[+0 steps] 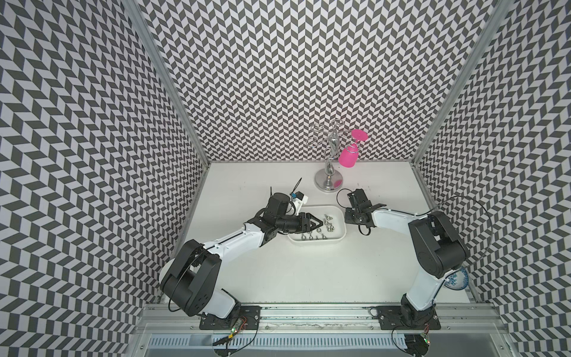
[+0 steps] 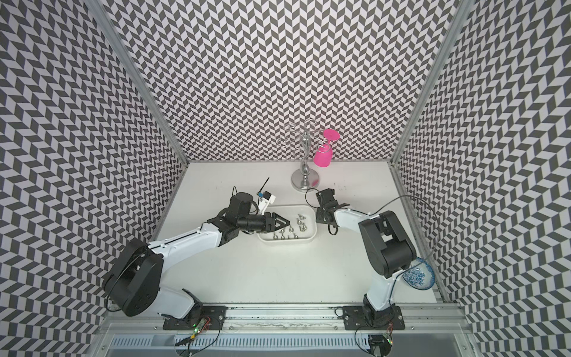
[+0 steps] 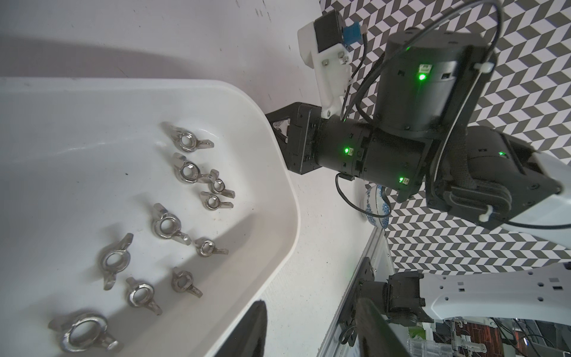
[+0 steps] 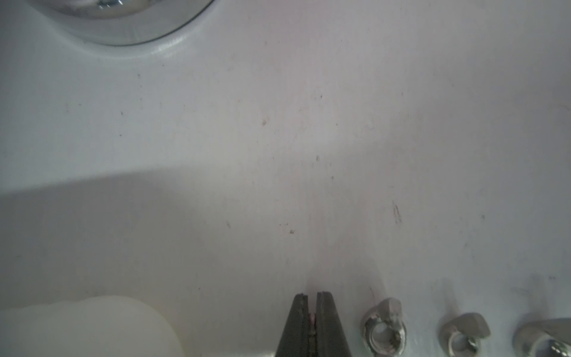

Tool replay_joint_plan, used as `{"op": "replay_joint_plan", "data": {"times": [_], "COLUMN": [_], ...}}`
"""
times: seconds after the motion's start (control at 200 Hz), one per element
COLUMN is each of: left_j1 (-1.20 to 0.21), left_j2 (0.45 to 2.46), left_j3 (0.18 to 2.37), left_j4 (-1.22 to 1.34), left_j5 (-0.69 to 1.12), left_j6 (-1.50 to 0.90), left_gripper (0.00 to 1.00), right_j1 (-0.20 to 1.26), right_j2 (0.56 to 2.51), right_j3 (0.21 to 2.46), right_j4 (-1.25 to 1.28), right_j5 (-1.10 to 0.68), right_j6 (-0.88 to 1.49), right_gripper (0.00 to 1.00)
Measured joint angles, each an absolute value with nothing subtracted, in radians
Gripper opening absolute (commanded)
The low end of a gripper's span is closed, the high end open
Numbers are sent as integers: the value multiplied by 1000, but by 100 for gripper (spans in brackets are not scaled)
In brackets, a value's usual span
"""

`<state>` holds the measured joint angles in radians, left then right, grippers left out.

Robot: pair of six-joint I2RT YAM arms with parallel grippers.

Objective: Take out the wing nut from the storage box
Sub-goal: Place the wing nut at the center of the board.

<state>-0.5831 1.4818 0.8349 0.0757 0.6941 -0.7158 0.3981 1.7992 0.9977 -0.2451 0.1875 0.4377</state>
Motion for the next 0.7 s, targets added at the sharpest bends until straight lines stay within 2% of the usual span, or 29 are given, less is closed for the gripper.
{"op": "replay_joint_plan", "data": {"times": [0.245,0.531,0.701], "left_j1": [-583,-583,-572], "left_j2": [1482,1482,1481], "left_j3": [835,835,852], "left_j4": [75,74,47], "left_j5": [694,694,694], "left_j6": [-712,-701,-669], "left_gripper": [51,51,51], "right_j1": [398,398,410], "right_j2": [1800,1795,1724], "right_j3": [998,1003,1004], "right_j4": [-242,-261,-268], "right_j5": [185,186,183], "right_j6": [438,435,422], "right_gripper": [19,25,32]}}
